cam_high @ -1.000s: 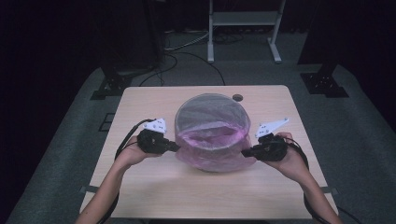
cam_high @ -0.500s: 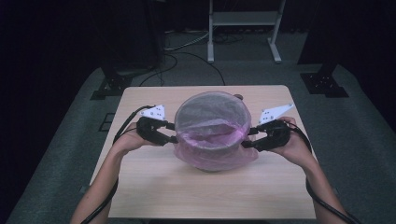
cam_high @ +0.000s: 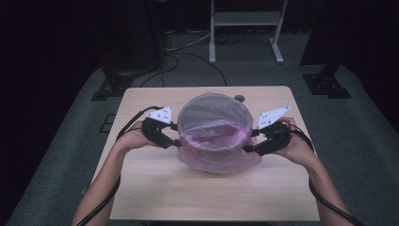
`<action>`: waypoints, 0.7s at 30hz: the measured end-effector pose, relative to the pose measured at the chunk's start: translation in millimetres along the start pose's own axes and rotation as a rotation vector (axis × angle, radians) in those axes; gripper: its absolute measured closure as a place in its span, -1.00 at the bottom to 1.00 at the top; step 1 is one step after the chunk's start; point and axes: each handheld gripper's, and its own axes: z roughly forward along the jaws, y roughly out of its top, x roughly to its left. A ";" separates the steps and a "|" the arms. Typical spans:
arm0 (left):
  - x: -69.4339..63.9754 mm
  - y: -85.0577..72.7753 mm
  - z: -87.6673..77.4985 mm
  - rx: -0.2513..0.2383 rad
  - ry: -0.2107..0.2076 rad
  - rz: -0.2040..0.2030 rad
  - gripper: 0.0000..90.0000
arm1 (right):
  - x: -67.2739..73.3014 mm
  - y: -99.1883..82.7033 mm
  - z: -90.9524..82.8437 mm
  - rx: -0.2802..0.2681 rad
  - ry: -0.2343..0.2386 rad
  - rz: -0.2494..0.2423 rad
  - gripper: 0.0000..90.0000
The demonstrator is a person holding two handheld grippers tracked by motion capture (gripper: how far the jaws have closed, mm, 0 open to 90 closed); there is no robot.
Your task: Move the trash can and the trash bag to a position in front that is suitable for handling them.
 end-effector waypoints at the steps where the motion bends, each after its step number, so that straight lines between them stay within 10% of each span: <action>1: -2.6 0.9 -0.1 0.009 -0.002 0.011 -0.14 | 2.9 -0.6 -0.3 0.004 -0.002 -0.004 -0.09; 10: -12.0 0.4 -4.1 -0.003 -0.057 0.036 -0.11 | 17.4 -9.3 -7.8 0.001 0.028 -0.011 -0.03; 21: -2.7 -2.7 -38.4 -0.002 -0.002 -0.010 -0.14 | -2.1 -25.1 -46.1 -0.044 -0.018 0.093 -0.05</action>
